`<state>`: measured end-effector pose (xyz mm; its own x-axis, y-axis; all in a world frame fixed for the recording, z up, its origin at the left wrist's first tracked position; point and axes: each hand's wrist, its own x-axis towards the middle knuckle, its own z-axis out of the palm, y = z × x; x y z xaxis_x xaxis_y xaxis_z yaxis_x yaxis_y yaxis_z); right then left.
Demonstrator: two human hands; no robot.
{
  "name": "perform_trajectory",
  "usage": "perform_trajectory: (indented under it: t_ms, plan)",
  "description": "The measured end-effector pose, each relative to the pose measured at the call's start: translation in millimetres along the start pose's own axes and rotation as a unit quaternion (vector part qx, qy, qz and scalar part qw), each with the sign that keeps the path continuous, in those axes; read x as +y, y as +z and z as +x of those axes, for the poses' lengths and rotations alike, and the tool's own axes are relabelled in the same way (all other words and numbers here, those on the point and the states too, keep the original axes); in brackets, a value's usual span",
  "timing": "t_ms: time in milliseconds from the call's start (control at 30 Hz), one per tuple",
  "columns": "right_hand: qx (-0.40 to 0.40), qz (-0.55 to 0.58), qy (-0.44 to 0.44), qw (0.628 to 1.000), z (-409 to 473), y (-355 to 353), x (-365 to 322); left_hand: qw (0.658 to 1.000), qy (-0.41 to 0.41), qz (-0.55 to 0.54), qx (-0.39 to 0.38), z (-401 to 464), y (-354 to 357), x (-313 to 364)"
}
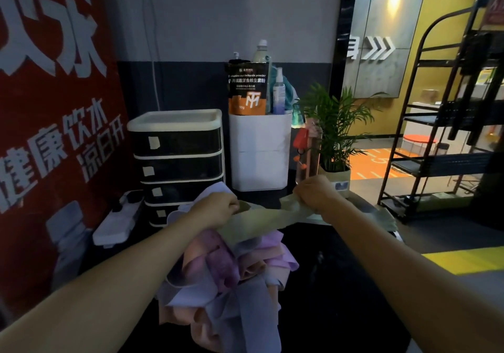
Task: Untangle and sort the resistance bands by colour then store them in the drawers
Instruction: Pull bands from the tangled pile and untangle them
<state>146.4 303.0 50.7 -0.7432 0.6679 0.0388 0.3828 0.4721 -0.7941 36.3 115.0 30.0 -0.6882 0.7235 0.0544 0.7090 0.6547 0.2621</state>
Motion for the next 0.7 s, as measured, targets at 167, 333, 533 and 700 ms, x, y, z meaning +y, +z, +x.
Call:
perform_trajectory:
  t_ms: [167, 333, 533, 700]
  plan:
    - [-0.047, 0.006, -0.027, 0.999, -12, 4, 5, 0.993, 0.034, 0.085, -0.074, -11, 4, 5]
    - [-0.041, 0.049, -0.050, 0.997, -25, 5, 8, 0.994, -0.011, 0.110, 0.020, -10, 18, 2]
    - [-0.017, 0.033, -0.074, 0.997, -20, -8, 5, 0.990, -0.053, -0.065, 0.111, -2, -24, -3]
    - [0.028, 0.061, -0.093, 0.993, -9, -17, -6, 0.961, -0.116, -0.146, 0.202, 8, -67, -20]
